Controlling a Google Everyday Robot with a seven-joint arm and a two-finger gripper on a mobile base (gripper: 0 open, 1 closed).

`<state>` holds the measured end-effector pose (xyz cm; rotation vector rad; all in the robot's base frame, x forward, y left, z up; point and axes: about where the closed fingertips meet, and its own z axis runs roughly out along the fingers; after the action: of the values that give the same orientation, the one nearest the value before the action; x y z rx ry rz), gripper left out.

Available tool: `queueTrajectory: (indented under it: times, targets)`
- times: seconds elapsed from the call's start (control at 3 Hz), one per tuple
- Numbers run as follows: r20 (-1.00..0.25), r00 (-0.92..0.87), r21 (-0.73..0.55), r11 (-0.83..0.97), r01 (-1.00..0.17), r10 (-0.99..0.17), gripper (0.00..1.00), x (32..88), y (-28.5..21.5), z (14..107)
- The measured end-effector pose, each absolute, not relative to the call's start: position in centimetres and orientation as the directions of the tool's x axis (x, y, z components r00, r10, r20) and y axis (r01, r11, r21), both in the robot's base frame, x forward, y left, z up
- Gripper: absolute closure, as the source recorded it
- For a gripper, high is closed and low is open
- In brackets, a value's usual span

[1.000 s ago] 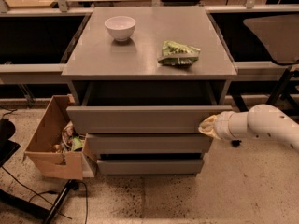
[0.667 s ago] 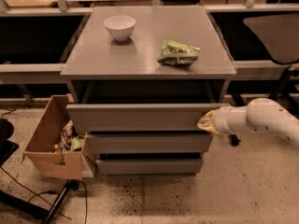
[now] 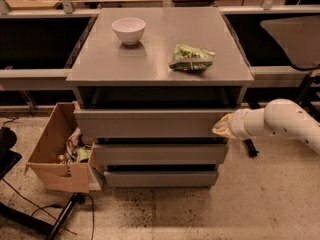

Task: Close top drawer

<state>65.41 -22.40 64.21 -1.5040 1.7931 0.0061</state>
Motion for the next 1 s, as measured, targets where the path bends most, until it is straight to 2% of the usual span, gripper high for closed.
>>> queueTrajectory:
  times: [1.0]
  targets:
    - [-0.553,0.005,-0.458,0.3,-0.837,-0.833,0.27,65.28,-22.39,64.2]
